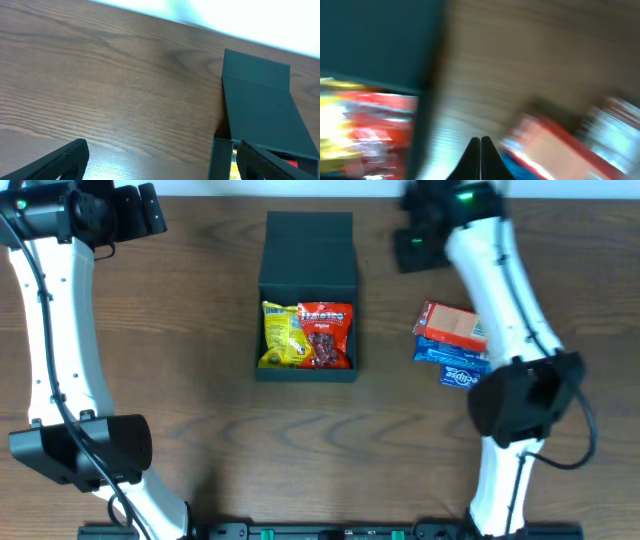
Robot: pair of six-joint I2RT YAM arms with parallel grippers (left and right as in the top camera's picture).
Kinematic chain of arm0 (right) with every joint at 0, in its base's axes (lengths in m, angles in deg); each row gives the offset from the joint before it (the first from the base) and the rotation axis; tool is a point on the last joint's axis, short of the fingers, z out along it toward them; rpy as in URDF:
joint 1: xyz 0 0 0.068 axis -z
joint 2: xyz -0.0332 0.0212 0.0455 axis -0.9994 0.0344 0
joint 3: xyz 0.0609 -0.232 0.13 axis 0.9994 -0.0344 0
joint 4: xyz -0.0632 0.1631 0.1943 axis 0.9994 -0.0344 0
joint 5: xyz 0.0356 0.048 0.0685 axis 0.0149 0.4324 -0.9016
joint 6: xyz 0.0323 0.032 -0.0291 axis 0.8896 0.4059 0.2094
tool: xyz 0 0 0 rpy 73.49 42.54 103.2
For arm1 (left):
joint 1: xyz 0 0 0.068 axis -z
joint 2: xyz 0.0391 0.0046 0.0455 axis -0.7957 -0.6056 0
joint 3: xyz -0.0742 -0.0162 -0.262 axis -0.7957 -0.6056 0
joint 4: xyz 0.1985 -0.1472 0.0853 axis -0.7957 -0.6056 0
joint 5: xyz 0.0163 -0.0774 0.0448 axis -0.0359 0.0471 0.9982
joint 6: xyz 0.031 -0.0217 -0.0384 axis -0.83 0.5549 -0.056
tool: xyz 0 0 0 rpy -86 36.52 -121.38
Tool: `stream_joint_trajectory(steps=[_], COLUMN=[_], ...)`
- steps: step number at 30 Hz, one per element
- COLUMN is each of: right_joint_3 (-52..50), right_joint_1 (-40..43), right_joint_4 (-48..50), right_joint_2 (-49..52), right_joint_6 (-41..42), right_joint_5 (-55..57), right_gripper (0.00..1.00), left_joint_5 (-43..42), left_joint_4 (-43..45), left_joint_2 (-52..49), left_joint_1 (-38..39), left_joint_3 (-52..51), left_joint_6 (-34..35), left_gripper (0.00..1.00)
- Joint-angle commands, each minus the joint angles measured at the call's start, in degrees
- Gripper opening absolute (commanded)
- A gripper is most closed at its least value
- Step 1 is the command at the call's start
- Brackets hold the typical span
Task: Pack container
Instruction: 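Withdraw the right gripper right toward the brown Pocky box, then grasp the brown Pocky box with the right gripper and lift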
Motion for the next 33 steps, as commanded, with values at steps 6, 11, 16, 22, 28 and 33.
stream_joint_trajectory(steps=[6, 11, 16, 22, 28, 33], right_joint_3=[0.3, 0.1, -0.5, -0.5, -0.5, -0.3], right_joint_1=[7.4, 10.6, 15.1, 16.9, 16.9, 17.7], right_joint_4=[-2.9, 0.2, 2.4, 0.1, -3.0, -3.5], right_joint_2=[-0.3, -0.1, 2.2, 6.8, 11.3, 11.6], right_joint_6=[-16.0, -10.7, -0.5, -0.3, -0.2, 6.4], right_joint_5=[7.9, 15.3, 15.2, 11.6, 9.5, 9.5], right_gripper=[0.75, 0.86, 0.94, 0.95, 0.30, 0.01], left_joint_5=[0.6, 0.6, 0.6, 0.6, 0.6, 0.7], left_joint_4=[-0.2, -0.2, -0.2, -0.2, -0.2, -0.2], left_joint_2=[-0.8, -0.8, -0.8, -0.8, -0.8, -0.8], left_joint_1=[-0.1, -0.1, -0.1, -0.1, -0.1, -0.2], left_joint_3=[0.0, 0.0, 0.0, 0.0, 0.0, 0.0], left_joint_6=[-0.2, -0.2, -0.2, -0.2, -0.2, -0.2], left_gripper=[0.95, 0.95, 0.95, 0.95, 0.95, 0.95])
